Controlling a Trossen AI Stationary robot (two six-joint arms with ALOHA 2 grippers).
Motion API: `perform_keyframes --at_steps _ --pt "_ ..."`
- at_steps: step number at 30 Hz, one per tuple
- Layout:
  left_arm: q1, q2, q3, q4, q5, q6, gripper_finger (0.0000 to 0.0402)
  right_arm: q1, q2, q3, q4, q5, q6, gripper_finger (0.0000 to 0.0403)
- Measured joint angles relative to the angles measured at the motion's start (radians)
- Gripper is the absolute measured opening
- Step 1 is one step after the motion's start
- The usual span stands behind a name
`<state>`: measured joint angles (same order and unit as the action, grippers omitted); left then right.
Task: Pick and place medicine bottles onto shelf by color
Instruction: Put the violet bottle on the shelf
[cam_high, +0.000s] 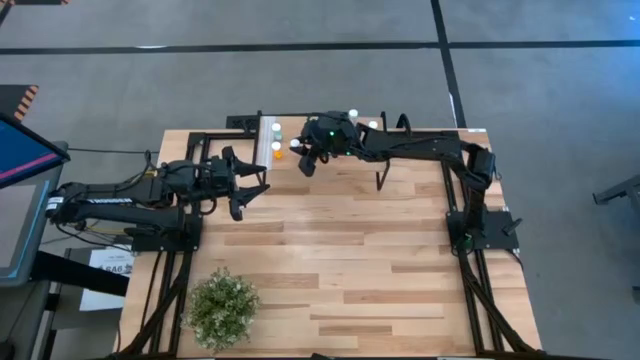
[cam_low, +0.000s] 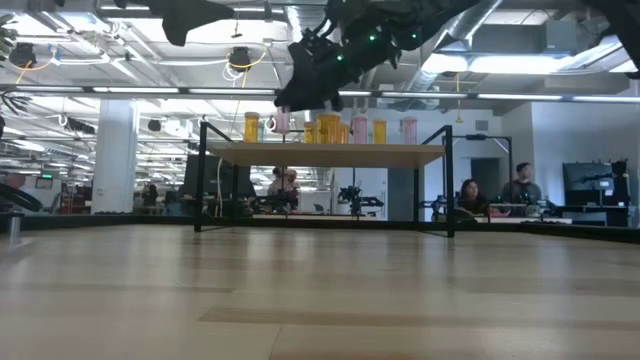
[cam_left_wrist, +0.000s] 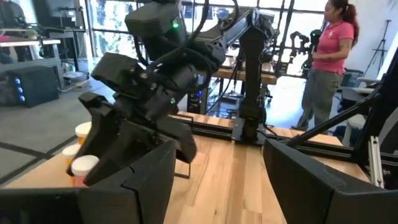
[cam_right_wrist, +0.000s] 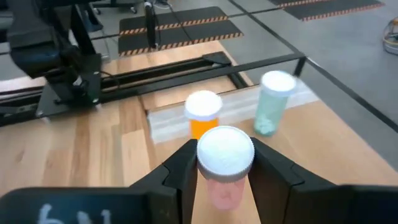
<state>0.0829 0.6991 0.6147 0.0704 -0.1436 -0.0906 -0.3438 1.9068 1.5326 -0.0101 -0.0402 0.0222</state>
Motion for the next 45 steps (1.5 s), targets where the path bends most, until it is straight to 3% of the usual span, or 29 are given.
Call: perform_keyframes --at_steps 33,45 --pt "0.000 0.000 0.000 0.034 0.002 -0.004 0.0231 0.001 0.016 0.004 -0.038 0.018 0.039 0.0150" --pt "0.000 0.000 0.000 0.034 0.002 -0.004 0.0231 0.003 0.021 0.083 -0.128 0.013 0.039 0.0153"
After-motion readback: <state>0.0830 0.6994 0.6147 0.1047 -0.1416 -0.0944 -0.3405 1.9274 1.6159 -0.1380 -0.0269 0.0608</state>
